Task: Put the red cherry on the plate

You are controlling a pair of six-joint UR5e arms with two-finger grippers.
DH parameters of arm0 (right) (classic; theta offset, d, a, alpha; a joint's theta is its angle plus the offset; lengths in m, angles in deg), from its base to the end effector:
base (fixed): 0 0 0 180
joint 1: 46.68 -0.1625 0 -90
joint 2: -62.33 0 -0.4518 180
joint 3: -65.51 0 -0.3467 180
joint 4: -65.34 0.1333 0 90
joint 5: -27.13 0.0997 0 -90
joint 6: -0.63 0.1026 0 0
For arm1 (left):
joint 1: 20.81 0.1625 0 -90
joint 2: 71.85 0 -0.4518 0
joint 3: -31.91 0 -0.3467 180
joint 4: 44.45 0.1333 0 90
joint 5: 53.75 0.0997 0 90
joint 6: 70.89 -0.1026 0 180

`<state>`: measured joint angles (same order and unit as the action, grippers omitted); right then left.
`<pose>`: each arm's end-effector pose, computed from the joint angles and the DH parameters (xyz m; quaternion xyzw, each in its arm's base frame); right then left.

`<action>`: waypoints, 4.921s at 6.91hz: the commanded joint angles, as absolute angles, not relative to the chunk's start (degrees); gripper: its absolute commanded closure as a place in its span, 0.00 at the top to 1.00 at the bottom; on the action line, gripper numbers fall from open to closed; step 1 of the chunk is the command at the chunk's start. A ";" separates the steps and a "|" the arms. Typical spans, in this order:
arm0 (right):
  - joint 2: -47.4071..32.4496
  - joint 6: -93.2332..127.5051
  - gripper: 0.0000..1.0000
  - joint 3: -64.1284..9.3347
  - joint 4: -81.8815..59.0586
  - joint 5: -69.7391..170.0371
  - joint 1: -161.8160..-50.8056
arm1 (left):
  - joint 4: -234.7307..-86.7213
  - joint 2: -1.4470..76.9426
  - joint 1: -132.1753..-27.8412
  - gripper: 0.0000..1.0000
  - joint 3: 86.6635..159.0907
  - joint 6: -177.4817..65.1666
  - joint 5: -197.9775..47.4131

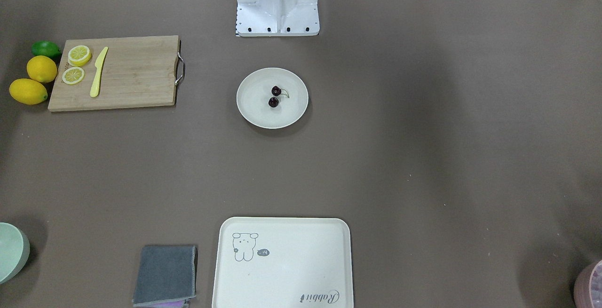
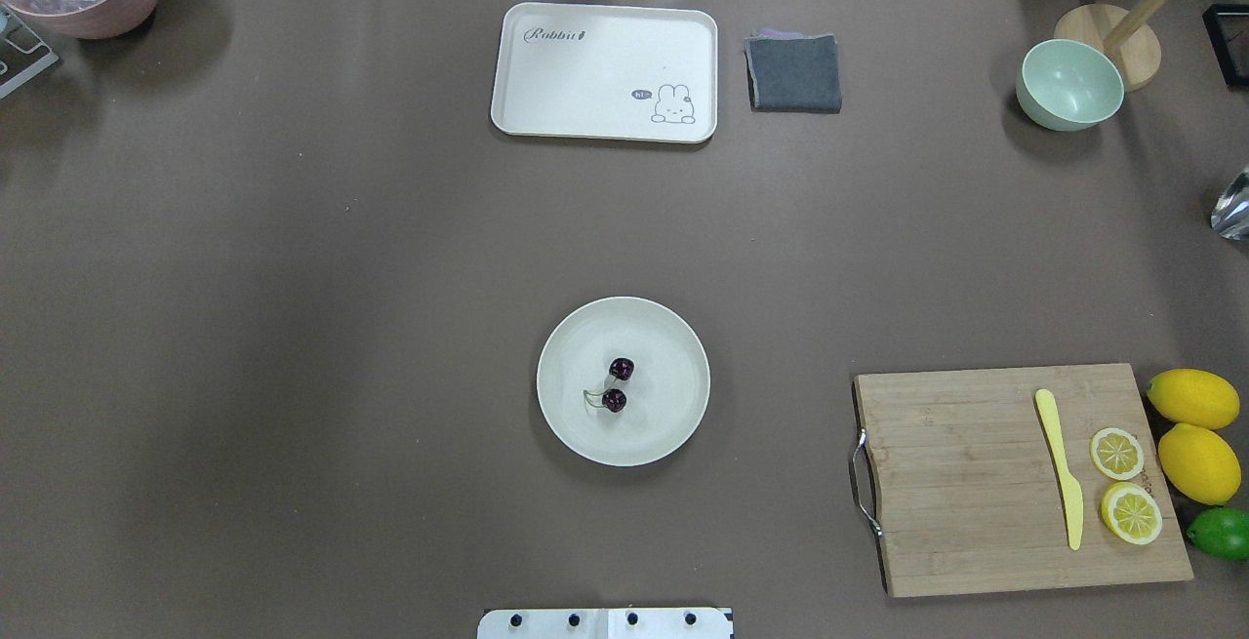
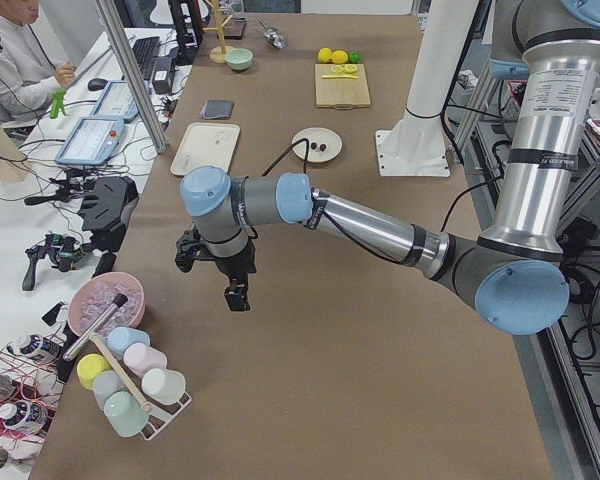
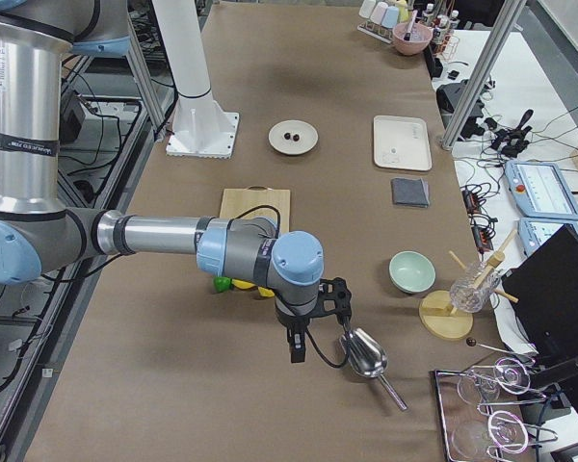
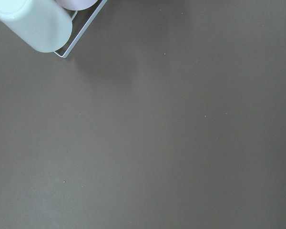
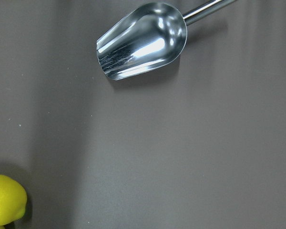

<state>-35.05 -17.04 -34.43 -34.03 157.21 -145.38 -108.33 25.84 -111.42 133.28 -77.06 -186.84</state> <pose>0.1236 -0.3635 0.6848 0.0237 -0.3458 -0.0530 0.9365 -0.0683 -0.4772 0.5836 -0.0355 0.3693 0.0224 0.9284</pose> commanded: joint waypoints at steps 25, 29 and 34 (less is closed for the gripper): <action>-36.11 -6.31 1.00 -30.47 -29.41 160.72 -143.10 | -129.44 12.97 -114.06 0.98 127.44 -76.86 -187.08; -36.20 -6.31 1.00 -31.26 -29.50 160.81 -143.10 | -129.44 13.05 -114.06 0.98 127.44 -76.86 -187.08; -36.20 -6.40 1.00 -31.78 -29.50 160.72 -143.10 | -129.35 13.06 -113.98 0.98 127.44 -76.86 -187.08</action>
